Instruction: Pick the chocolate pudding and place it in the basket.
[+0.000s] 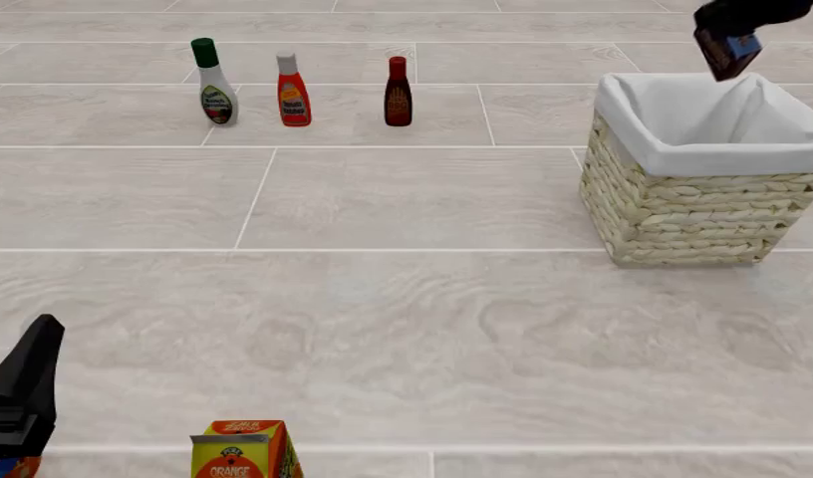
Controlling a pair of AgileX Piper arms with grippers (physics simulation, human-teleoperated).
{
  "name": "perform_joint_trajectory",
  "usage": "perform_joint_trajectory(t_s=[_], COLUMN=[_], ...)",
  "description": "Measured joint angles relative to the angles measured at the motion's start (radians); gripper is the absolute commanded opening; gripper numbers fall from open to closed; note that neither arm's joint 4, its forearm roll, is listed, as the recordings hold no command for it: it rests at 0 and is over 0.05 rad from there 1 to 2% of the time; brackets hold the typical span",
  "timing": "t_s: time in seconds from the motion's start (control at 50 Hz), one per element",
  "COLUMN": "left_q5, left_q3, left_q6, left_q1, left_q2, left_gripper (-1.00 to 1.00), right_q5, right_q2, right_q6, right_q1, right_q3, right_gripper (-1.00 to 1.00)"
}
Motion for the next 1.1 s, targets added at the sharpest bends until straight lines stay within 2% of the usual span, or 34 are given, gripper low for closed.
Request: perform_joint_trajectory(t_s=[1.1], left_q5=[0.0], left_q3=[0.0], left_q6=[0.0], left_q1=[0.0], left_q2=[0.0], left_gripper=[1.0], right_q5=[-0.057], right_q2=[0.039], right_q6=[-0.002], right_q1=[-0.012], right_q3=[0.129], right_gripper=[-1.0])
